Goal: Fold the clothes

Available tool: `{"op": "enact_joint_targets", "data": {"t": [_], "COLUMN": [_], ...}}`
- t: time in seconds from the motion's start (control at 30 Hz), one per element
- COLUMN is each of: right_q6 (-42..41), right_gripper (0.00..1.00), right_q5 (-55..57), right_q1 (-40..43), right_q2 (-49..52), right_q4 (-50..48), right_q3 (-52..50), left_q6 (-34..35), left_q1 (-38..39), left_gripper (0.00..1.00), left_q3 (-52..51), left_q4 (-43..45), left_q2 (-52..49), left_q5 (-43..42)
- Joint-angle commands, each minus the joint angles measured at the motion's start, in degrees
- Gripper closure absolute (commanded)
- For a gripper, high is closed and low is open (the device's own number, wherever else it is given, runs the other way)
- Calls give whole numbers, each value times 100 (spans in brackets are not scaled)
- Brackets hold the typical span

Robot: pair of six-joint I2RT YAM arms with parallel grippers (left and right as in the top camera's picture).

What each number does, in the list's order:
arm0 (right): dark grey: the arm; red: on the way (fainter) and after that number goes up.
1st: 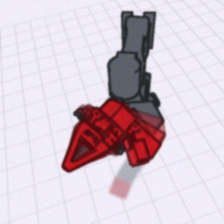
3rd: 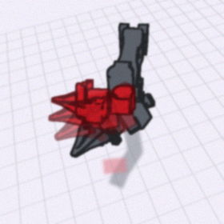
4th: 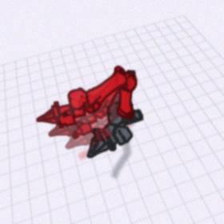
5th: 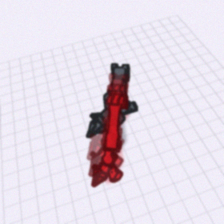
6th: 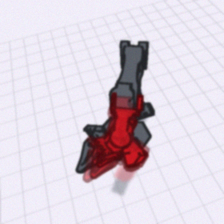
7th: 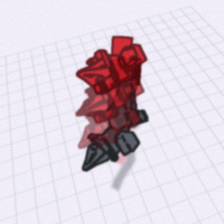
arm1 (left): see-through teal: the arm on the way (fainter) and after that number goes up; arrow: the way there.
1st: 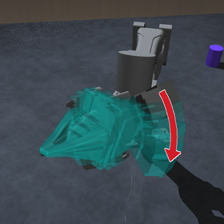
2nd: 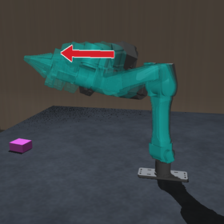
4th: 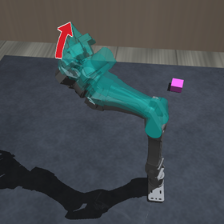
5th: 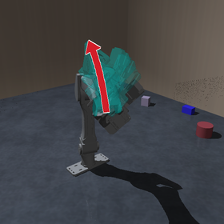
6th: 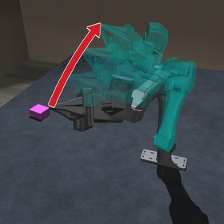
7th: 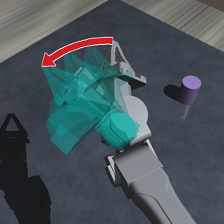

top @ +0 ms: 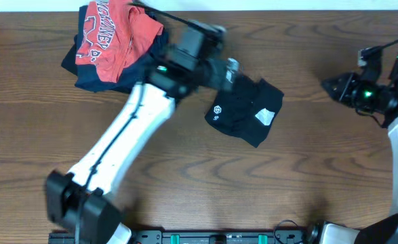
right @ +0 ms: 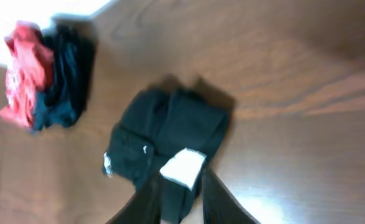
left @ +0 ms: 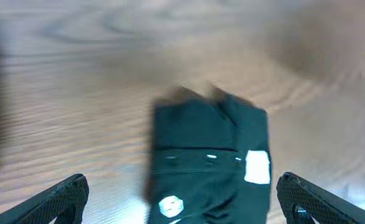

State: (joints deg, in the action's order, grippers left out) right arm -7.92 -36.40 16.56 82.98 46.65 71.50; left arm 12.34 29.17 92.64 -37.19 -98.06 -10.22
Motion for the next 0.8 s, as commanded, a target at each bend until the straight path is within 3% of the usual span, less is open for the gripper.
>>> {"op": "enact_joint_targets", "data": {"t": [0.0, 0.13, 0.4, 0.77], "right_q6": [599, 614, 629, 632], "right_gripper": [68, 55, 53, 53], "right_q5": [164, 717, 2173, 3106], "right_q1": [-535, -1331, -2975, -4437], "right_q2": [85, 214, 675, 1547], "right_q4": [190, 199, 155, 26], "right_q3": [-138, -236, -273, -273], "left_q6": [131, 131, 129, 315], "left_q1": [-302, -483, -507, -660], "left_gripper": [2, 2, 2, 2], "left_q3": [92, 92, -61, -103], "left_q4": [-330, -820, -1036, -1032], "left_q2": [118, 15, -55, -70], "left_q5": [-31, -26, 518, 686]}}
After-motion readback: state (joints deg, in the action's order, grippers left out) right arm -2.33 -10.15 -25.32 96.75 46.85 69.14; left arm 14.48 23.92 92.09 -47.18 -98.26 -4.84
